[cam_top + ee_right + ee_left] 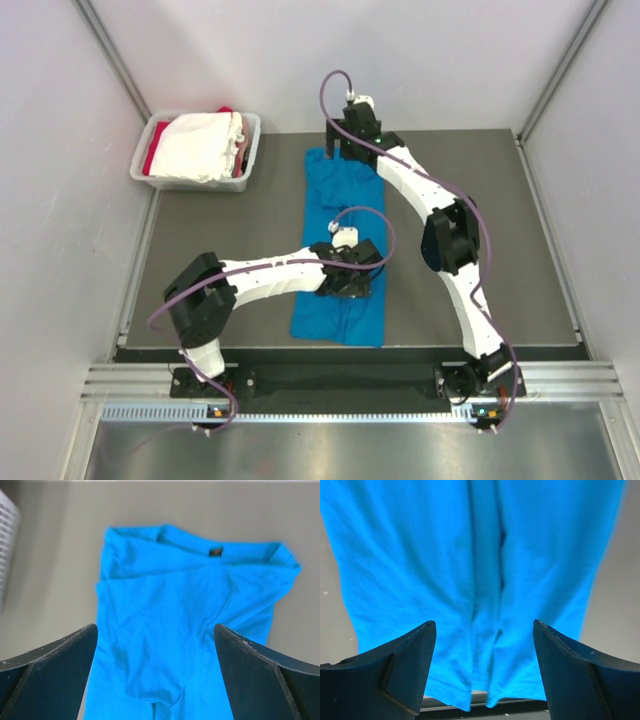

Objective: Fold and stack the t-shirts
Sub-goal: Fold the tshirt

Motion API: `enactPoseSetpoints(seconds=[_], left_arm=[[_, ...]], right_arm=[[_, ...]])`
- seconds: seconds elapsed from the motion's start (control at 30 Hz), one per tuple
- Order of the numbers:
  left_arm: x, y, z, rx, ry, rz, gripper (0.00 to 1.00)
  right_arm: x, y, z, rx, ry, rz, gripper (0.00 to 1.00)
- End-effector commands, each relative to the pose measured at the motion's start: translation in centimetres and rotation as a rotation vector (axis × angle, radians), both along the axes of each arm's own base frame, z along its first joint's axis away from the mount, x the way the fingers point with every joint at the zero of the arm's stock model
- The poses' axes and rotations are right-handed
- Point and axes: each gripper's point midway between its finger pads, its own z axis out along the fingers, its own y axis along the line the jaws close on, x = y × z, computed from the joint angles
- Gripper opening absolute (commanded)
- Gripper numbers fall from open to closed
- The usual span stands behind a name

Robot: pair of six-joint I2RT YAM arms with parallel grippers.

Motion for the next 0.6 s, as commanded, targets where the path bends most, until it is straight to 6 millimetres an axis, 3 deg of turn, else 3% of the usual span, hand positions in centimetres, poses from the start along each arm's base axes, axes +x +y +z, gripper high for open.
enactPoseSetpoints(seconds=[0.0,0.17,0.4,0.57], left_arm=[[-0.7,-0.4,-2.1,-0.013,0.042,0.007,0.82],[-1.5,-0.7,-3.9,-0.010,0.092,-0.006,0.82],[-2.7,-0.5,-5.6,0.012,0.154,-0.023,0.81],[-2.5,-0.4,-4.9,0.006,0.139,-0.015,0.81]], right_arm=[[-0.5,0.2,-6.1,-0.043,0.106,-0.009,1.00],[-0.5,0.0,-9.9,-0.081,0.155,-0.017,0.99],[-0.4,-0.1,-11.9,-0.100,0.169,-0.026,1.00],[-0.4,-0.3,-12.8,-0.112,0.183,-0.022,1.00]])
